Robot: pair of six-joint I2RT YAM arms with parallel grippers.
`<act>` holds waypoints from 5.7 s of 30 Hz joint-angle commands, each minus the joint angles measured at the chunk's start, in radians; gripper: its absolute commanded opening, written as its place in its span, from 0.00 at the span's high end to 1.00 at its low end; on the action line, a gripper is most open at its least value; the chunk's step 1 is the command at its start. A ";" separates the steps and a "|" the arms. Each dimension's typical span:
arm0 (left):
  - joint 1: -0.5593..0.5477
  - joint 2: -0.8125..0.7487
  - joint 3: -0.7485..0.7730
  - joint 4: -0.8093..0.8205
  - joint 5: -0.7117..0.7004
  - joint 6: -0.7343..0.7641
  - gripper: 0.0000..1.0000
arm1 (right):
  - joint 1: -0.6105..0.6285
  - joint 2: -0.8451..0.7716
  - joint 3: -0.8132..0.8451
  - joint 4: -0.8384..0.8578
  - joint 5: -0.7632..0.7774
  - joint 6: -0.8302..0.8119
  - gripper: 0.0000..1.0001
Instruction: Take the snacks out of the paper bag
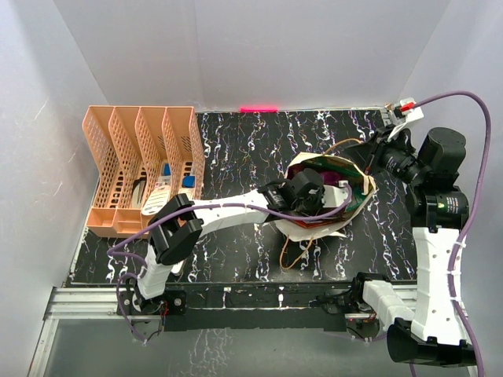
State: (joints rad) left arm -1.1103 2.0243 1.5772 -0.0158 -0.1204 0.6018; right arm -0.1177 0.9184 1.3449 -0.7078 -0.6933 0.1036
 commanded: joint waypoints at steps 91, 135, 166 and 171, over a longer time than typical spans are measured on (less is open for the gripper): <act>0.390 -0.478 -0.626 -0.126 -0.059 -1.109 0.20 | 0.003 -0.119 -0.071 0.085 0.231 0.076 0.92; -0.086 -1.098 -0.746 0.102 -0.128 -1.342 0.28 | 0.004 -0.148 -0.129 0.079 0.226 0.037 0.92; -0.250 -0.239 0.039 -0.771 -0.804 -1.964 0.68 | 0.003 -0.162 -0.117 0.064 0.217 0.058 0.92; -0.229 -0.247 -0.005 -0.704 -0.818 -1.953 0.69 | 0.003 -0.166 -0.113 0.061 0.222 0.057 0.92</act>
State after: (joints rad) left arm -1.3632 1.8053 1.5761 -0.7147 -0.8803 -1.3216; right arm -0.1177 0.7712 1.2003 -0.6819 -0.4702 0.1593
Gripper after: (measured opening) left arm 0.301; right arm 0.077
